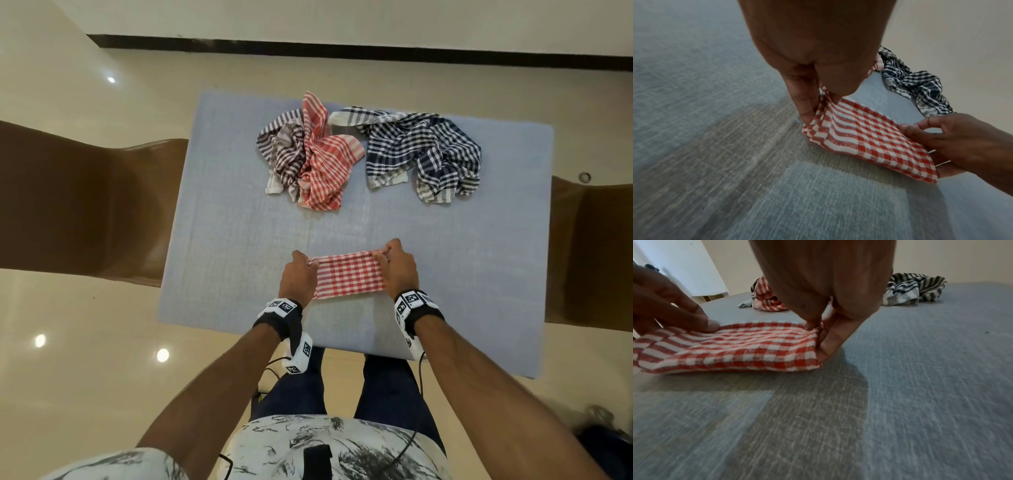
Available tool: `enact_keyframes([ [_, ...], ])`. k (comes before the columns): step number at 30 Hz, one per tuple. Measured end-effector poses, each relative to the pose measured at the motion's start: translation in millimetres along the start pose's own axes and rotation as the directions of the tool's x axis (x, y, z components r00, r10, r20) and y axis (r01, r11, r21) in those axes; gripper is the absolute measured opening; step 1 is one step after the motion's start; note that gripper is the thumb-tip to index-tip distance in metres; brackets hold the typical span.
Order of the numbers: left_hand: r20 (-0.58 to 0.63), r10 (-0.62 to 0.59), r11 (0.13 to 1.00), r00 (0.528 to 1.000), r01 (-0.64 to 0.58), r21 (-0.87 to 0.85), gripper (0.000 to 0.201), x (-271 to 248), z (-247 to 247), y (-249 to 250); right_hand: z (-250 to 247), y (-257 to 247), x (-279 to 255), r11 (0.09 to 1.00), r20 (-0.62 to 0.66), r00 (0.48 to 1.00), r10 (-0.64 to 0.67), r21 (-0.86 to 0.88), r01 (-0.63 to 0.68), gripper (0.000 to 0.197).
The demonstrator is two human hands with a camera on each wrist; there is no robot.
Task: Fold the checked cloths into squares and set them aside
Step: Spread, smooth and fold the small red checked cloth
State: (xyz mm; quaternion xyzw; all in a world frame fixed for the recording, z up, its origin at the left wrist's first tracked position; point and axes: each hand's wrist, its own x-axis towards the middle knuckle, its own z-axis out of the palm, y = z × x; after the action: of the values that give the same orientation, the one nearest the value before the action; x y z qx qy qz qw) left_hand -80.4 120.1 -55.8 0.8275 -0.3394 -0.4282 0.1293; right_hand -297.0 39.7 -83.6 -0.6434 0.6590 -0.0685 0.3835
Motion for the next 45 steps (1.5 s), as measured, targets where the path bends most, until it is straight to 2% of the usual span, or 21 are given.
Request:
enact_keyframes([
  [3,-0.088,-0.044,0.993,0.995,0.053,0.106,0.035,2,2,0,2,-4,8,0.988,-0.018,0.997,0.071,-0.134,-0.073,0.035],
  [6,-0.144,0.012,0.977,0.989,0.019,0.212,0.04,3,1,-3,2,-3,9,0.961,-0.072,0.996,0.058,-0.268,-0.075,0.043],
  [8,-0.207,0.123,0.954,0.971,-0.058,0.293,0.039,0,-1,-7,0,-4,2,0.963,-0.099,0.995,-0.005,-0.269,-0.022,0.039],
  [9,-0.234,0.213,0.931,0.949,-0.124,0.343,0.037,-3,-2,-9,-2,-6,-5,0.967,-0.136,0.987,-0.085,-0.252,0.048,0.034],
  [11,-0.232,0.445,0.841,0.865,-0.316,0.439,0.029,-9,0,-11,-2,-15,-23,0.937,-0.241,0.922,-0.304,-0.249,0.244,0.021],
  [12,-0.19,0.554,0.78,0.811,-0.424,0.46,0.028,-12,4,-12,1,-20,-34,0.904,-0.246,0.883,-0.399,-0.264,0.335,0.017],
  [13,-0.123,0.639,0.71,0.759,-0.521,0.473,0.032,-14,11,-14,8,-25,-46,0.866,-0.198,0.857,-0.475,-0.278,0.416,0.021],
  [14,-0.043,0.698,0.639,0.715,-0.595,0.487,0.042,-17,20,-19,19,-29,-59,0.84,-0.085,0.857,-0.509,-0.268,0.472,0.035],
  [16,0.089,0.74,0.532,0.667,-0.661,0.528,0.065,-19,38,-35,44,-30,-79,0.853,0.194,0.879,-0.436,-0.222,0.473,0.07],
  [18,0.139,0.721,0.494,0.678,-0.645,0.583,0.074,-15,47,-49,66,-18,-87,0.82,0.29,0.868,-0.402,-0.308,0.483,0.081],
  [21,0.168,0.695,0.477,0.699,-0.623,0.62,0.074,-9,49,-63,72,6,-79,0.714,0.323,0.851,-0.414,-0.466,0.523,0.086],
  [23,0.177,0.692,0.495,0.7,-0.638,0.59,0.076,-6,49,-61,61,17,-67,0.69,0.329,0.852,-0.408,-0.5,0.523,0.089],
  [27,0.169,0.675,0.499,0.718,-0.614,0.612,0.081,-5,50,-61,32,41,-52,0.731,0.28,0.912,-0.299,-0.548,0.407,0.096],
  [30,0.182,0.655,0.503,0.734,-0.602,0.62,0.081,-5,49,-64,15,63,-45,0.805,0.175,0.977,-0.122,-0.558,0.201,0.102],
  [32,0.187,0.65,0.499,0.737,-0.599,0.627,0.079,-7,45,-61,5,63,-45,0.863,0.116,0.992,-0.048,-0.496,0.099,0.102],
  [33,0.191,0.641,0.513,0.744,-0.6,0.614,0.076,-6,44,-56,2,59,-45,0.89,0.108,0.993,-0.048,-0.447,0.092,0.098],
  [36,0.175,0.632,0.545,0.755,-0.594,0.592,0.063,-5,38,-39,3,35,-51,0.946,0.036,0.987,-0.154,-0.283,0.158,0.064],
  [37,0.168,0.626,0.55,0.762,-0.584,0.597,0.058,-3,36,-33,8,26,-53,0.968,0.019,0.99,-0.138,-0.207,0.139,0.056],
  [40,0.171,0.577,0.556,0.799,-0.537,0.634,0.05,4,30,-16,22,5,-50,0.997,-0.005,0.997,0.073,-0.009,-0.073,0.058],
  [43,0.178,0.559,0.545,0.81,-0.521,0.658,0.039,9,28,-6,20,-4,-34,0.942,0.011,0.959,0.282,0.186,-0.279,0.061],
  [45,0.162,0.576,0.545,0.801,-0.524,0.655,0.035,10,27,-4,12,-6,-24,0.922,0.079,0.942,0.326,0.192,-0.336,0.047],
])
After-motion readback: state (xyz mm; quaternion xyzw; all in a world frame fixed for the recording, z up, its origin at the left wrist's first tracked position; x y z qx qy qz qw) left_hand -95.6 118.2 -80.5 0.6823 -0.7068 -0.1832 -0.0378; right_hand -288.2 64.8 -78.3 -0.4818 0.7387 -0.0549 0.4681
